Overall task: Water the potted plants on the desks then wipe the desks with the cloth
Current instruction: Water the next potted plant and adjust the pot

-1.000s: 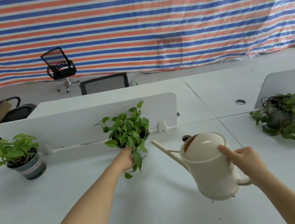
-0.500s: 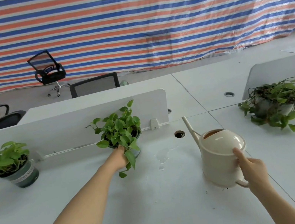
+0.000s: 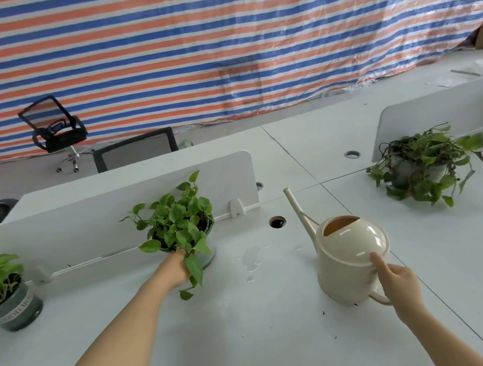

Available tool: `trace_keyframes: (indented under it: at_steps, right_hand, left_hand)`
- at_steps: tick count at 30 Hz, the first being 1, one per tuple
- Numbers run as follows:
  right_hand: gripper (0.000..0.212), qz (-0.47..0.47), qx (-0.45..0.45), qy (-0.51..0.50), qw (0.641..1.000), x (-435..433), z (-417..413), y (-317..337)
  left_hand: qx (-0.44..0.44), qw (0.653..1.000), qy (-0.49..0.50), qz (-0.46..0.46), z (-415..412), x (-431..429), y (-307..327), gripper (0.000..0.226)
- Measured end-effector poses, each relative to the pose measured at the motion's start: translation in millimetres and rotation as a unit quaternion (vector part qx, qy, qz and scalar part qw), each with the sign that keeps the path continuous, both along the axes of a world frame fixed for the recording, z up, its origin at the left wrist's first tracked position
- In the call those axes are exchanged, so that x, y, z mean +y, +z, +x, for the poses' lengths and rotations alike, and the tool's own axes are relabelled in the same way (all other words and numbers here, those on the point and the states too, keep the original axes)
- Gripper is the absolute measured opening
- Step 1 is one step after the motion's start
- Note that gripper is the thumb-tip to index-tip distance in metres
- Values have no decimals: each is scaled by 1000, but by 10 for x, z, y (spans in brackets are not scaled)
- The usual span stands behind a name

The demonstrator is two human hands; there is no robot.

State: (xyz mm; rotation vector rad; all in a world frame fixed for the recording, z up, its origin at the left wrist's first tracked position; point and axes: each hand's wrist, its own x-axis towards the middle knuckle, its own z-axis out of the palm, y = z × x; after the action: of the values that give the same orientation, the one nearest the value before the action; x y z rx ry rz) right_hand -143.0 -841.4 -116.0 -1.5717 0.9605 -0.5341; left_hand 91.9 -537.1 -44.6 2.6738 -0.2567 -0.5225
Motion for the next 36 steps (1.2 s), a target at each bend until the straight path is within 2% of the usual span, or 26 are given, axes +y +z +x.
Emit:
trace_keyframes:
  at_steps: [3, 5, 7, 9, 11, 12, 14, 15, 20, 23, 25, 29, 33, 36]
  right_hand:
    - [58, -44, 18, 9, 999, 39, -38, 47]
    - [52, -83, 14, -20, 996, 63, -60, 78]
    - [47, -108, -28, -78, 991, 73, -68, 169]
    - [58, -155, -68, -98, 981, 90, -29, 327]
    - [60, -187, -97, -77, 975, 128, 63, 490]
    - [56, -197, -108, -62, 972, 174, 128, 570]
    - [51, -214, -118, -27, 969, 291, 277, 687]
    - [51, -215, -115, -9, 970, 363, 364, 719]
    - [54, -222, -86, 113, 965, 752, 814, 713]
    - [39, -218, -56, 169, 960, 941, 1083, 674]
    - [27, -207, -28, 201, 957, 1041, 1259, 625]
    - [24, -173, 11, 253, 952, 1296, 1624, 490]
    - [28, -13, 24, 245, 969, 1540, 1866, 443]
    - [35, 88, 42, 234, 967, 1632, 1994, 440]
  left_hand:
    - [-3, 1000, 2, -21, 10, 24, -24, 48]
    - [2, 999, 1, -36, -9, 34, -22, 48]
    - [10, 998, -4, -66, -57, 51, -16, 49]
    - [4, 993, -19, -119, -56, 79, -62, 51]
    - [-3, 986, 2, -165, -57, 68, -106, 56]
    - [-5, 982, 30, -185, -67, 64, -117, 51]
    - [-15, 970, 74, -231, -100, 57, -145, 24]
    - [-24, 966, 85, -244, -106, 70, -173, 19]
    - [-15, 951, 146, -273, -92, 264, -257, 43]
    - [4, 938, 199, -286, -84, 398, -277, 52]
    - [3, 930, 211, -300, -66, 476, -274, 51]
    - [13, 913, 241, -327, 87, 650, -311, 45]
    - [53, 862, 307, -399, 361, 667, -359, 39]
    - [102, 830, 323, -443, 533, 573, -410, 20]
